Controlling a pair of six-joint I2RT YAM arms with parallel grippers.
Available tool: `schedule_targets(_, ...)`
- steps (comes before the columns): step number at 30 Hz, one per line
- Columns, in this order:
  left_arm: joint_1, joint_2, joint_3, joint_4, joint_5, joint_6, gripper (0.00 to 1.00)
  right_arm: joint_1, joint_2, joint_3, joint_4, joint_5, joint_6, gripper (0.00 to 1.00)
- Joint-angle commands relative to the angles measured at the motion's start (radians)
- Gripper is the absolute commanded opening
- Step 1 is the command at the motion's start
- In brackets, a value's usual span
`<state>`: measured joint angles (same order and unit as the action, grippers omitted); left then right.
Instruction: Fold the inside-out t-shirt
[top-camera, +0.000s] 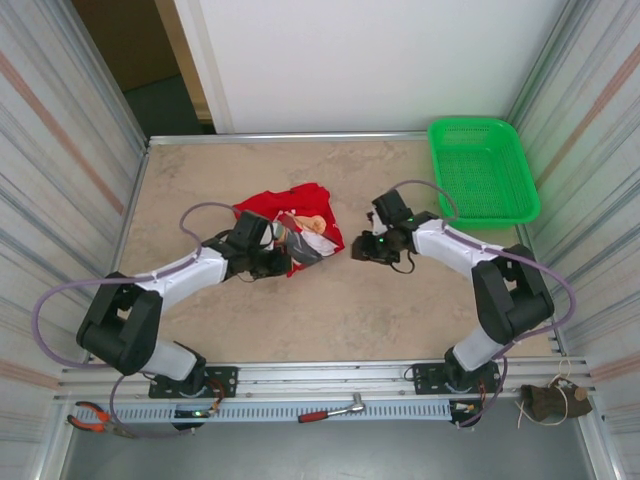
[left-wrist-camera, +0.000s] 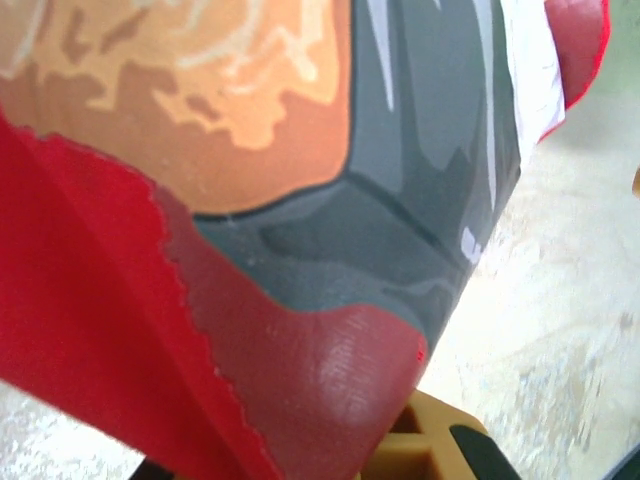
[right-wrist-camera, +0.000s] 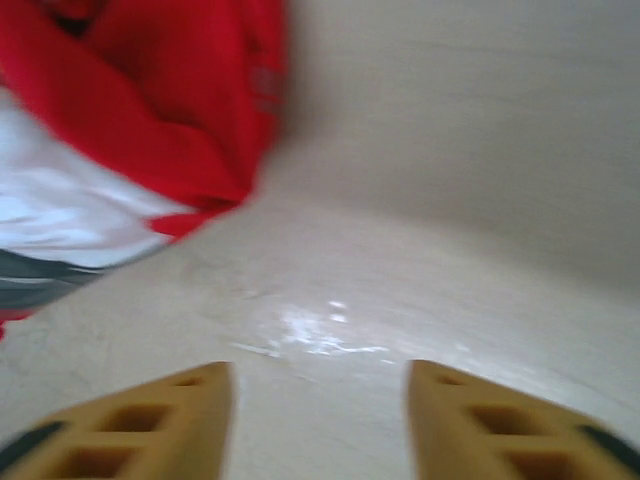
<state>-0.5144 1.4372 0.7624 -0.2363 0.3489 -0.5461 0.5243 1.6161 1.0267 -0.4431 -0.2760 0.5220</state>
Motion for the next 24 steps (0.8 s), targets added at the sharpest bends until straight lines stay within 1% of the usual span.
schedule_targets(1,0.001,-0.020,-0.033,-0.027,0.056,0.051,0.00,0.072,0.081,0.129,-0.001,0.072,-0.092,0.57)
schedule_targets(3,0.001,-0.020,-0.042,-0.023,0.065,0.054,0.00,0.105,0.143,0.191,-0.014,0.122,-0.120,0.58)
schedule_targets(6,0.002,-0.026,-0.059,-0.023,0.060,0.060,0.00,0.116,0.215,0.248,-0.023,0.143,-0.138,0.58)
schedule_targets(10,0.001,-0.034,-0.086,-0.014,0.056,0.065,0.00,0.120,0.264,0.271,-0.022,0.153,-0.145,0.55)
schedule_targets(12,0.001,-0.034,-0.097,-0.008,0.055,0.065,0.00,0.117,0.274,0.269,-0.019,0.158,-0.147,0.52)
schedule_targets(18,0.001,-0.034,-0.116,0.003,0.052,0.067,0.00,0.103,0.302,0.266,-0.007,0.132,-0.148,0.35)
schedule_targets(20,0.002,-0.032,-0.119,0.005,0.049,0.069,0.00,0.105,0.309,0.260,0.001,0.113,-0.141,0.34)
schedule_targets(21,0.002,-0.030,-0.120,0.006,0.047,0.069,0.00,0.108,0.307,0.251,0.008,0.103,-0.138,0.31)
schedule_targets(22,0.002,-0.029,-0.121,0.008,0.050,0.067,0.00,0.111,0.303,0.241,0.014,0.096,-0.135,0.27)
schedule_targets(23,0.002,-0.027,-0.123,0.012,0.050,0.067,0.00,0.115,0.299,0.227,0.022,0.091,-0.132,0.21)
schedule_targets(24,0.002,-0.026,-0.124,0.014,0.047,0.066,0.00,0.116,0.293,0.213,0.027,0.086,-0.128,0.11)
